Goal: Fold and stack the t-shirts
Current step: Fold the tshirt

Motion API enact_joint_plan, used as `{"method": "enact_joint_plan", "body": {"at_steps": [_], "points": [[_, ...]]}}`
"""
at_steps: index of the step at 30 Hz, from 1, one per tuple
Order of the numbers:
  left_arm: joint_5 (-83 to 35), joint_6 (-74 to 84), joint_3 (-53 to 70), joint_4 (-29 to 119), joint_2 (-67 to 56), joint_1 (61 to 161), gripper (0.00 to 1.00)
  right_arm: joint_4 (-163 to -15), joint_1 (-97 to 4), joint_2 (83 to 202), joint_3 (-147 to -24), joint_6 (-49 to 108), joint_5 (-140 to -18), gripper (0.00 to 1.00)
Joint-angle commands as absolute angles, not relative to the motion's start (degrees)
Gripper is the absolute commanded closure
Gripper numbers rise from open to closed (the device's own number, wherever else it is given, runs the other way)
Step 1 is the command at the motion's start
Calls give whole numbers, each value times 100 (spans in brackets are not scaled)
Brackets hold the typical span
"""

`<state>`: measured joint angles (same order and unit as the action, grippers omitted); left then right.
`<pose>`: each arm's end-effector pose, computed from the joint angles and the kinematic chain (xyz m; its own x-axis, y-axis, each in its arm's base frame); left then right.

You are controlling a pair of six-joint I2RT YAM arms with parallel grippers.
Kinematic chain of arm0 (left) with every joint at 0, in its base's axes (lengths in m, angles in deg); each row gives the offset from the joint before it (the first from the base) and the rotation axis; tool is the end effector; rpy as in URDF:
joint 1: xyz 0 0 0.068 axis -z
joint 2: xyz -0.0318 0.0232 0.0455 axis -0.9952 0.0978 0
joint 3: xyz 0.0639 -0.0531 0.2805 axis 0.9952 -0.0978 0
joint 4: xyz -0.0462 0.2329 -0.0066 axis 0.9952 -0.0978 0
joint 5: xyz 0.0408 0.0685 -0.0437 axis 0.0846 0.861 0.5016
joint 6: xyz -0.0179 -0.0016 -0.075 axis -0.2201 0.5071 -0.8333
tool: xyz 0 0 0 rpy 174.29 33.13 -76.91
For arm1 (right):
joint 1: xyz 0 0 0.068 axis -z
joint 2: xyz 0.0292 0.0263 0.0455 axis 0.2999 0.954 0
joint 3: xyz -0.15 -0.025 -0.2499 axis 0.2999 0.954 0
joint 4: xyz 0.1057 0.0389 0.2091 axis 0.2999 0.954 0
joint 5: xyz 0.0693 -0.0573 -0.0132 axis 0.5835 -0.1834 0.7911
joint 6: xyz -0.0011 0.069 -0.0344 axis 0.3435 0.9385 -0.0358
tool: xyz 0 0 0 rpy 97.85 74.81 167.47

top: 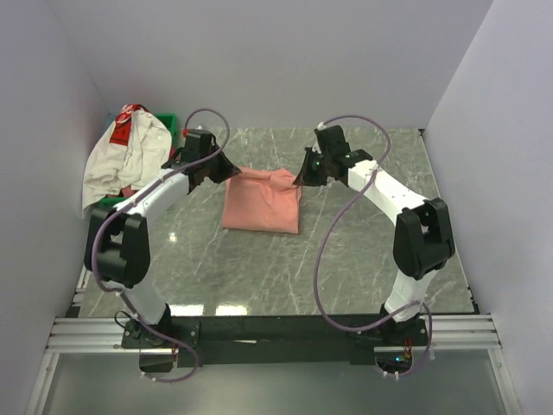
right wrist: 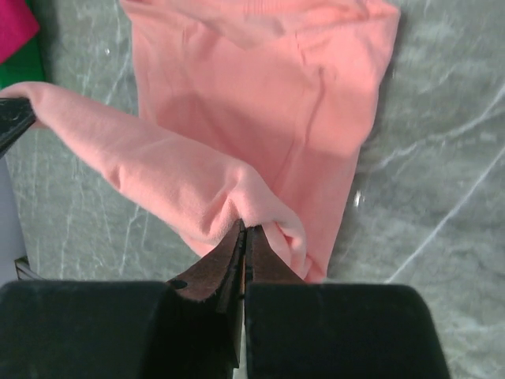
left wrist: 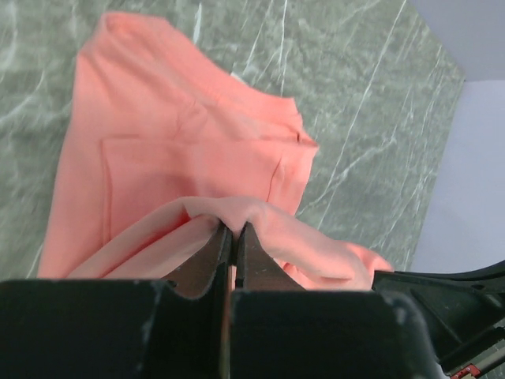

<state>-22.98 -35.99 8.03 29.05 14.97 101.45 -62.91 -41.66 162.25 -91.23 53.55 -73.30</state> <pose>0.3628 -0.1202 0.2773 -0.6658 -0.6151 -0.4224 -0.2246 0.7050 -0.6727 0.3547 0.1760 0.2777 -0.8416 0.1701 -0.5126 -0.1317 0.8558 0.5002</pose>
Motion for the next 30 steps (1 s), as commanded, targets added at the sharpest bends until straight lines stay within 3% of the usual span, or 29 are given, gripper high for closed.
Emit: {"method": "enact_joint_plan", "body": {"at_steps": [1,9,12,13,14,16,22,30], "points": [[-2481,-3558,1320,3362,1796,10065,99,-6363,-3969,16549,-9641,5205,-7074,100],[-2752,-3611,1770,3739,2753,9836,99,-5978,-3714,17936,-11064,4942,-6898,100],[-3033,-3532,2077,3906,3236,9713,75,-5863,-3574,18315,-11443,4924,-6995,75],[-3070,-3549,2095,3985,3290,9670,58,-5871,-3530,18360,-11478,4967,-7012,67],[-3087,-3584,2043,4221,3299,9565,53,-5854,-3486,18386,-11583,4942,-7099,54],[-3088,-3672,1833,4450,3151,9450,41,-5627,-3407,18422,-11855,4837,-7328,46],[-2719,-3576,1716,4084,2693,9353,45,-5528,-3345,17895,-11761,4739,-7654,43],[-2946,-2970,2902,3179,3956,9511,52,-5827,-3661,17885,-11188,4827,-7760,45]]}}
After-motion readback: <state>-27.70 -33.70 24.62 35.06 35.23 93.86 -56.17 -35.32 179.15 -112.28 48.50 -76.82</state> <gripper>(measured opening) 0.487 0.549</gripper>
